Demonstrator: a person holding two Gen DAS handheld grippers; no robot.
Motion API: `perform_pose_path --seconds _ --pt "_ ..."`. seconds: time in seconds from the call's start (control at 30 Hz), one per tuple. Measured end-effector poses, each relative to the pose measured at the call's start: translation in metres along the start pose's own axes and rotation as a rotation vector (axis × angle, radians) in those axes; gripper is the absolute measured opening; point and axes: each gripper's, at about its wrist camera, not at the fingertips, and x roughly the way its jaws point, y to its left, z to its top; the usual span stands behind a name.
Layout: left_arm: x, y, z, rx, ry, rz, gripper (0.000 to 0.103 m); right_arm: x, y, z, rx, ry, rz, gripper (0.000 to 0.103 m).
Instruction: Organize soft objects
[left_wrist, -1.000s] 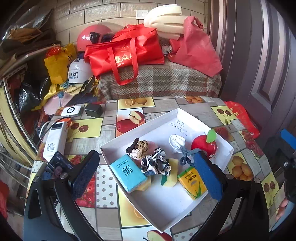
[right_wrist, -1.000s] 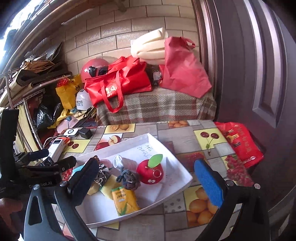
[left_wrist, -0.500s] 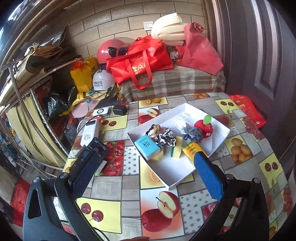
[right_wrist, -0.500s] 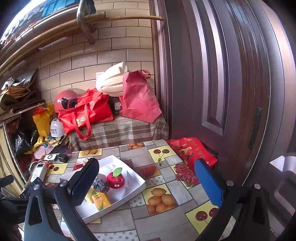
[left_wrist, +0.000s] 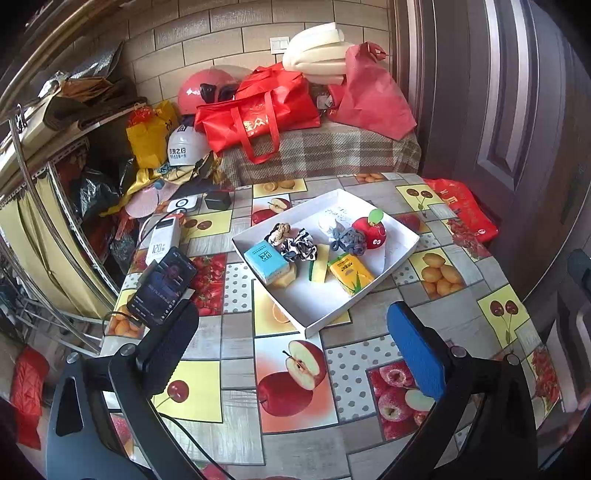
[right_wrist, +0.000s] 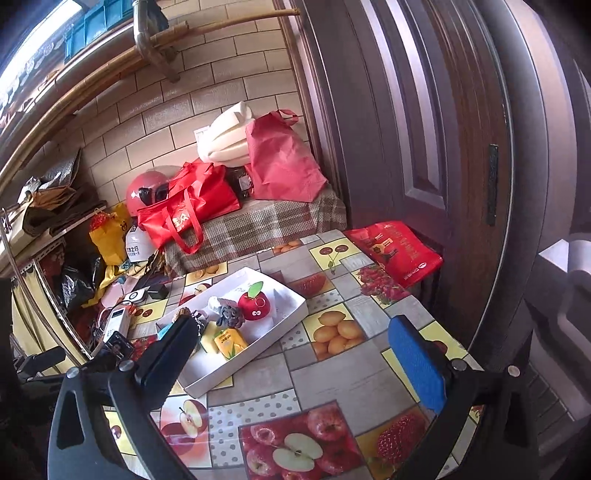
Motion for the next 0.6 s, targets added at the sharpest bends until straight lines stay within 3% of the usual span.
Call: perform_pose_path --seconds 0.2,0.33,0.6 --pt "-0.0034 0.0023 -0.0017 -0.011 0.007 -0.029 0.103 -0.0106 0.0018 -0.0020 -0.010 -0.014 -0.003 0.103" --pt "-0.0079 0.0029 -0.0028 -0.012 -0.013 -0.003 0.103 -0.0123 0.0053 -0.0023 -0.027 -0.013 -0.001 0.103" --pt "-0.0013 0.0031 -0.0064 -0.025 0.032 -0.017 0.103 -0.0126 0.0075 -0.0027 -0.035 -0.010 0.004 0.103"
